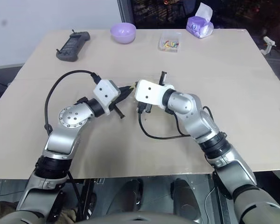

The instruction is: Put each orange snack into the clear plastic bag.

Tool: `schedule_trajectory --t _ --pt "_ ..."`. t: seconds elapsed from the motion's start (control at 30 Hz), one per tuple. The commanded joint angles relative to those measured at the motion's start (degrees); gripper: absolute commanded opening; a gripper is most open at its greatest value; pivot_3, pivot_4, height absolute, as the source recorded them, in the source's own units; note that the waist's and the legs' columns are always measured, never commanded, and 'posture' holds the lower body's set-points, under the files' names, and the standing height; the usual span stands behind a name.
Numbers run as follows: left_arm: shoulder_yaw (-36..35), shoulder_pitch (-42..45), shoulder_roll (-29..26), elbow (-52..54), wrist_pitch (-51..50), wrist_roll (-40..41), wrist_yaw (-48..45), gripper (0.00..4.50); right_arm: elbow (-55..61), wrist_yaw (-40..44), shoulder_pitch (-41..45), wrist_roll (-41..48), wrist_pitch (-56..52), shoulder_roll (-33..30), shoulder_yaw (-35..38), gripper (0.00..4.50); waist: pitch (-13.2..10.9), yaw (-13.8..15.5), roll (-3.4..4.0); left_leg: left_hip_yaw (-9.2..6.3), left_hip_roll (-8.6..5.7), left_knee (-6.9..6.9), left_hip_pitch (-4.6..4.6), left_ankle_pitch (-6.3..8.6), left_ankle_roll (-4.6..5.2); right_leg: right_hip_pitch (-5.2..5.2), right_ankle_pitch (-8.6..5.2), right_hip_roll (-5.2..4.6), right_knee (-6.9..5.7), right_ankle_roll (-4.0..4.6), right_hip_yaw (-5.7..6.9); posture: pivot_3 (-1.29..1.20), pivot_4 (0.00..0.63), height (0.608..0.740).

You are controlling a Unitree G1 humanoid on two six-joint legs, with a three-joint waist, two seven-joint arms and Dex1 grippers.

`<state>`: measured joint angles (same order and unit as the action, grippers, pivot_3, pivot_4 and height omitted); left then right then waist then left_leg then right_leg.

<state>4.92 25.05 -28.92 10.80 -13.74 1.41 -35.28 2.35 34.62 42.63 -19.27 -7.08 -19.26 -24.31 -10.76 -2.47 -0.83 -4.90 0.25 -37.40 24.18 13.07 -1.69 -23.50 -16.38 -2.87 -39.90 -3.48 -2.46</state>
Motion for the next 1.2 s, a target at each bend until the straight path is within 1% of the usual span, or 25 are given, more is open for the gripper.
schedule_trajectory --t 0.03,0.1,0.2,0.83,1.2 --pt "-1.30 0.28 -0.54 2.80 0.12 0.86 -0.16 0.00 0.66 0.75 1.73 -1.09 0.71 -0.63 0.67 0.10 0.00 -0.03 0.00 0.00 0.00 0.00 0.00 0.00 0.00 0.00 0.00 0.00 0.00 0.00 0.00 0.00 0.150 0.740" --pt "-1.16 0.30 -0.45 2.94 -0.01 0.86 -0.12 0.00 0.68 1.17 1.58 -1.26 0.74 -0.52 0.53 0.10 0.00 -0.03 0.00 0.00 0.00 0.00 0.00 0.00 0.00 0.00 0.00 0.00 0.00 0.00 0.00 0.00 0.150 0.740" --pt "-1.10 0.29 -0.42 3.11 -0.21 0.85 -0.10 0.00 0.69 0.42 1.53 -2.70 1.65 -0.41 0.31 0.92 0.00 -0.01 0.00 0.00 0.00 0.00 0.00 0.00 0.00 0.00 0.00 0.00 0.00 0.00 0.00 0.00 0.150 0.740" --pt "-0.97 0.53 -0.52 3.47 -1.04 0.63 -0.03 0.00 -0.67 -0.56 1.78 -3.86 2.94 0.47 1.23 0.92 0.00 -0.01 0.00 0.00 0.00 0.00 0.00 -0.02 -0.03 0.00 0.00 0.00 0.00 0.00 0.00 0.00 0.150 0.740" --pt "-1.16 1.12 -0.57 2.65 -2.50 0.35 0.41 0.00 0.47 -0.88 1.58 -4.48 2.94 0.12 1.83 0.92 0.00 -0.01 0.00 0.00 0.00 0.00 0.00 -0.02 -0.03 0.00 0.00 0.00 0.00 0.00 0.00 0.00 0.150 0.740"
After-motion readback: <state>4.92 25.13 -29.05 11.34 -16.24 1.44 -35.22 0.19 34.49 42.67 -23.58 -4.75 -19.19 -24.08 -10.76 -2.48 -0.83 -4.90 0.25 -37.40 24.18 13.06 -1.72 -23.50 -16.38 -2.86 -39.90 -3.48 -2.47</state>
